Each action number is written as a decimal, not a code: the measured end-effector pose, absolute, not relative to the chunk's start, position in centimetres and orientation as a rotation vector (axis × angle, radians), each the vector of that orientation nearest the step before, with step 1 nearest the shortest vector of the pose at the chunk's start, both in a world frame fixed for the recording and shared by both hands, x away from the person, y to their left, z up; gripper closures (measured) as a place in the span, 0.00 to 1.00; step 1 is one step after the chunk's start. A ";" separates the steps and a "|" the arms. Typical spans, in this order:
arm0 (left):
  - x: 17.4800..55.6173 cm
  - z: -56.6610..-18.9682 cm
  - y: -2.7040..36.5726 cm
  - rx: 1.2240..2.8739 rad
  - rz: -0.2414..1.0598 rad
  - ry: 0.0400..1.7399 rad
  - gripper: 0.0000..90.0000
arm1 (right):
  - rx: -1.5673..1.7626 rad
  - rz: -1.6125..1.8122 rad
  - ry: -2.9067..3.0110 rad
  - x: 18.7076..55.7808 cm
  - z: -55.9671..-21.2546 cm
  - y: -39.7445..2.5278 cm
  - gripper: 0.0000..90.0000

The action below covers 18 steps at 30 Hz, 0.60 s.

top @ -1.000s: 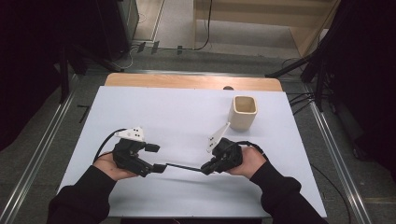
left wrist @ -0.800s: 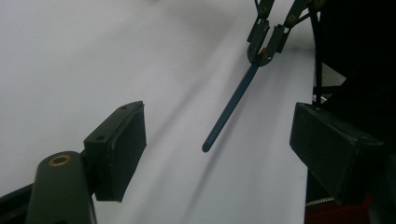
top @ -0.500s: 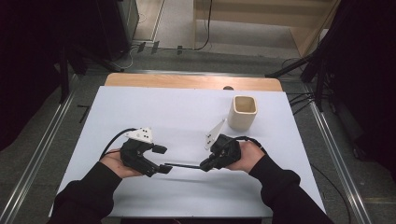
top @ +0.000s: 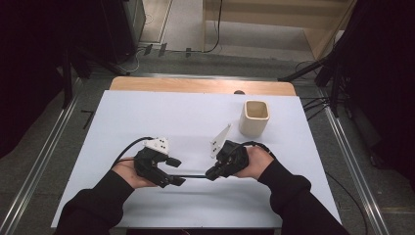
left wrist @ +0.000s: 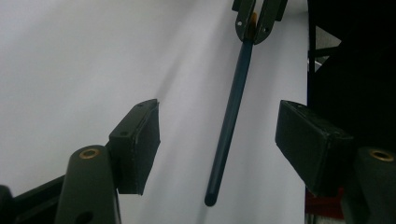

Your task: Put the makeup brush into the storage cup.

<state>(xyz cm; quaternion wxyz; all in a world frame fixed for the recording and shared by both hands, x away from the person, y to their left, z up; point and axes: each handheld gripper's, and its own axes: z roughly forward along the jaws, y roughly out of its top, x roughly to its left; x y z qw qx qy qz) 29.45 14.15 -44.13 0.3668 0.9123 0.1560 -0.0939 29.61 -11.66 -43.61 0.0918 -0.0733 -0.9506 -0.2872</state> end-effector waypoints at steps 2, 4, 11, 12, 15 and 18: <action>29.5 -44.3 13.9 2.347 -0.259 0.387 0.37 | -0.214 -0.855 -2.821 29.6 -43.6 -11.6 0.94; 29.5 -44.4 13.8 2.351 -0.273 0.379 0.38 | -0.219 -0.846 -2.819 29.5 -43.6 -11.5 0.94; 29.5 -44.9 13.2 2.366 -0.331 0.348 0.48 | -0.174 -0.874 -2.814 29.5 -43.4 -11.1 0.94; 29.5 -45.0 13.2 2.372 -0.341 0.344 0.51 | -0.165 -0.884 -2.817 29.5 -43.4 -11.1 0.94; 29.5 -45.3 13.0 2.383 -0.362 0.339 0.56 | -0.175 -0.878 -2.814 29.5 -43.3 -11.1 0.94; 29.6 -45.4 12.8 2.385 -0.379 0.337 0.61 | -0.156 -0.879 -2.809 29.4 -43.3 -11.0 0.94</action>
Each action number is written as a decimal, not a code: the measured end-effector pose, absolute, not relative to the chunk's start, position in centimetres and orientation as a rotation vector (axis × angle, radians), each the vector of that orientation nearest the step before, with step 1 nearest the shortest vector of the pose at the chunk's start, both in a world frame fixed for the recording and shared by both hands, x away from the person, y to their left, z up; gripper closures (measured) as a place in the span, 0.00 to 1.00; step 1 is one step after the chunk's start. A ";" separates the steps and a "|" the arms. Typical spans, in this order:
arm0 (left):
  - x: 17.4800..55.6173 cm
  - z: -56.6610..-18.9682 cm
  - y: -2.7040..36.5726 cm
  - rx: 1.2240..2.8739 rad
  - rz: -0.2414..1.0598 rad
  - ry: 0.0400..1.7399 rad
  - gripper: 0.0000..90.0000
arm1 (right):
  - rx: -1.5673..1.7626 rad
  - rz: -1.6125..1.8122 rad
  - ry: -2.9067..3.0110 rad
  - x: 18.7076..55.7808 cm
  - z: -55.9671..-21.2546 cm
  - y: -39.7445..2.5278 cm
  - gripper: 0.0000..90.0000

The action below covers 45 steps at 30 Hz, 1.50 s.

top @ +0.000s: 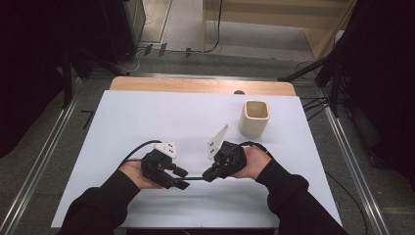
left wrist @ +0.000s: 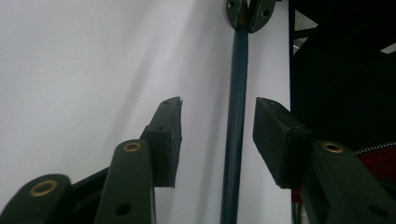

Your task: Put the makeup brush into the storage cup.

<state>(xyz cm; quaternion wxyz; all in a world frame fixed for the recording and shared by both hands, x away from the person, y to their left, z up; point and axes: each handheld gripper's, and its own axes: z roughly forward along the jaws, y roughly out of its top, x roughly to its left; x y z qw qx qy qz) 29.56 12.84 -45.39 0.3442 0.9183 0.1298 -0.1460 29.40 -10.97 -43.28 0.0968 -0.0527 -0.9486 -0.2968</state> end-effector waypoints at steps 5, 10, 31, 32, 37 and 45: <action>29.5 -45.4 12.8 2.385 -0.407 0.317 0.71 | -0.136 -0.883 -2.793 29.3 -43.2 -10.8 0.94; 29.4 -45.5 12.8 2.399 -0.439 0.295 0.79 | -0.114 -0.882 -2.788 29.1 -43.3 -10.6 0.94; 29.2 -45.3 12.8 2.357 -0.516 0.242 0.94 | -0.180 -0.919 -2.733 29.1 -43.2 -11.1 0.72; 29.2 -45.3 12.8 2.358 -0.506 0.247 0.94 | -0.208 -0.934 -2.713 29.2 -43.2 -11.2 0.70; 29.2 -45.3 12.9 2.359 -0.501 0.250 0.94 | -0.226 -1.025 -2.739 29.1 -43.1 -11.8 0.55; 29.4 -45.2 13.1 2.365 -0.484 0.270 0.94 | -0.263 -1.093 -2.813 29.1 -42.8 -12.8 0.39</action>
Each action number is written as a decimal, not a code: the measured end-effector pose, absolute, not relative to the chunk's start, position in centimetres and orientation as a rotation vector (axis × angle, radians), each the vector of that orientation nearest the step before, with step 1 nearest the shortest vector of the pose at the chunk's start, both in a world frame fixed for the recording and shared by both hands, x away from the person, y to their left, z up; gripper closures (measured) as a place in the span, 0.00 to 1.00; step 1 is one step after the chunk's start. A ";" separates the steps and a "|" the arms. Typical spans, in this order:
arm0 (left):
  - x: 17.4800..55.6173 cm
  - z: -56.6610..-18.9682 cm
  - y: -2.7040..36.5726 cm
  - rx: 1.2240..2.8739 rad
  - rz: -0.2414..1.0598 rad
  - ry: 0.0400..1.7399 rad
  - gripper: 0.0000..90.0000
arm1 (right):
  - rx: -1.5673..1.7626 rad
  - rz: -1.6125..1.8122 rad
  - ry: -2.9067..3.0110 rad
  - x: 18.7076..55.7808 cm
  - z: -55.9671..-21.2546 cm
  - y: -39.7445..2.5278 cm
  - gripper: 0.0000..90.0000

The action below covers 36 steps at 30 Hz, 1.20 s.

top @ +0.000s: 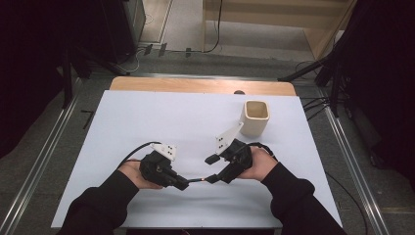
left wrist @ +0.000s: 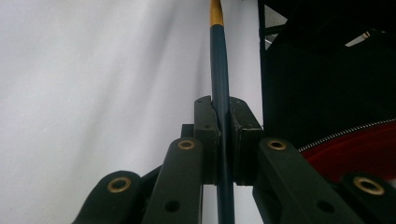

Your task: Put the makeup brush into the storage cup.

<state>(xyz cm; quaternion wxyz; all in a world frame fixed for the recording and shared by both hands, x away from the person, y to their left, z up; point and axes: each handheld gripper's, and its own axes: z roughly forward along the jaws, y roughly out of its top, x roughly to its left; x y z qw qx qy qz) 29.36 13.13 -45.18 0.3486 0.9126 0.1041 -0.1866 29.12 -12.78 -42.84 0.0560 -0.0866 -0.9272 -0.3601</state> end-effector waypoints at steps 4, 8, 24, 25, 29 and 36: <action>29.4 -45.1 13.3 2.360 -0.479 0.284 0.94 | -0.314 -1.116 -2.810 28.9 -43.0 -13.3 0.32; 29.5 -45.1 13.3 2.357 -0.472 0.294 0.94 | -0.347 -1.115 -2.802 28.6 -43.1 -13.7 0.14; 29.7 -44.9 14.5 2.322 -0.443 0.371 0.94 | -0.503 -1.158 -2.834 27.5 -43.7 -15.1 0.15; 29.7 -44.9 14.5 2.320 -0.438 0.373 0.94 | -0.516 -1.162 -2.837 27.5 -43.7 -15.3 0.15; 29.7 -44.9 14.8 2.308 -0.431 0.394 0.94 | -0.561 -1.188 -2.835 27.3 -43.8 -15.9 0.15; 29.7 -45.0 15.2 2.291 -0.407 0.428 0.94 | -0.642 -1.204 -2.833 26.8 -44.1 -16.6 0.15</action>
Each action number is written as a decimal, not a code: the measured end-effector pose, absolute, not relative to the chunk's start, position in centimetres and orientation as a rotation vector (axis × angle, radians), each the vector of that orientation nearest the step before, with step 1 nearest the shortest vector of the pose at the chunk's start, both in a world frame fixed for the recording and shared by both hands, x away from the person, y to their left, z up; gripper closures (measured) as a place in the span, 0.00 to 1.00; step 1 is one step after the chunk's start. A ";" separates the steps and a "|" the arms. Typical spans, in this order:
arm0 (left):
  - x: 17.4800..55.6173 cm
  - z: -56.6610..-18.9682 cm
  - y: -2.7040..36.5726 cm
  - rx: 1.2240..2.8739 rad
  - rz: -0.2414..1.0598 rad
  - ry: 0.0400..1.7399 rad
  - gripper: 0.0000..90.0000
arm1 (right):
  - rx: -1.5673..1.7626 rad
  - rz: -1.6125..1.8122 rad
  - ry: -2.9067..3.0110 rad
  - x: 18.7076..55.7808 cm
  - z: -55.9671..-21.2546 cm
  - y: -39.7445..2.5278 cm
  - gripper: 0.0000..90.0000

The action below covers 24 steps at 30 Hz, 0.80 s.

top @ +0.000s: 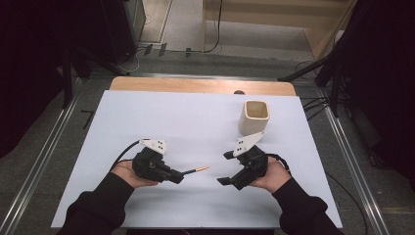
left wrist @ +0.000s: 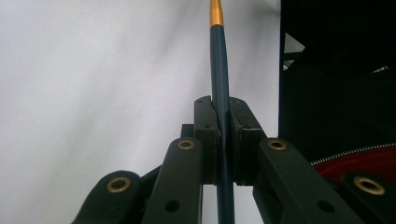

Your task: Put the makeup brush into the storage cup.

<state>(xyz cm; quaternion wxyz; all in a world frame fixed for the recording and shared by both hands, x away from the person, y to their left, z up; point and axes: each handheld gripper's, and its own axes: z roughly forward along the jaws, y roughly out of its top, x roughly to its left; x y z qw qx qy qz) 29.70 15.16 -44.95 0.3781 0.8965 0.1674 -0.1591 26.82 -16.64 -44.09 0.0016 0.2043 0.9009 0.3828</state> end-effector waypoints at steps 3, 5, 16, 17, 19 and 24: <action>29.7 -44.9 15.4 2.273 -0.395 0.449 0.93 | 0.648 1.194 2.816 26.5 -44.1 -16.9 0.15; 29.8 -44.9 15.5 2.256 -0.387 0.471 0.93 | 0.672 1.192 2.805 26.3 -44.2 -17.0 0.15; 29.5 -45.0 16.2 2.185 -0.324 0.568 0.93 | 0.766 1.189 2.765 25.2 -44.9 -17.3 0.16; 29.5 -45.0 16.3 2.184 -0.317 0.572 0.93 | 0.772 1.187 2.763 25.1 -44.9 -17.2 0.16; 29.4 -45.1 16.3 2.168 -0.315 0.586 0.93 | 0.777 1.188 2.754 24.9 -45.0 -17.2 0.16; 29.3 -45.2 16.3 2.145 -0.300 0.616 0.93 | 0.822 1.204 2.737 24.7 -45.2 -17.3 0.16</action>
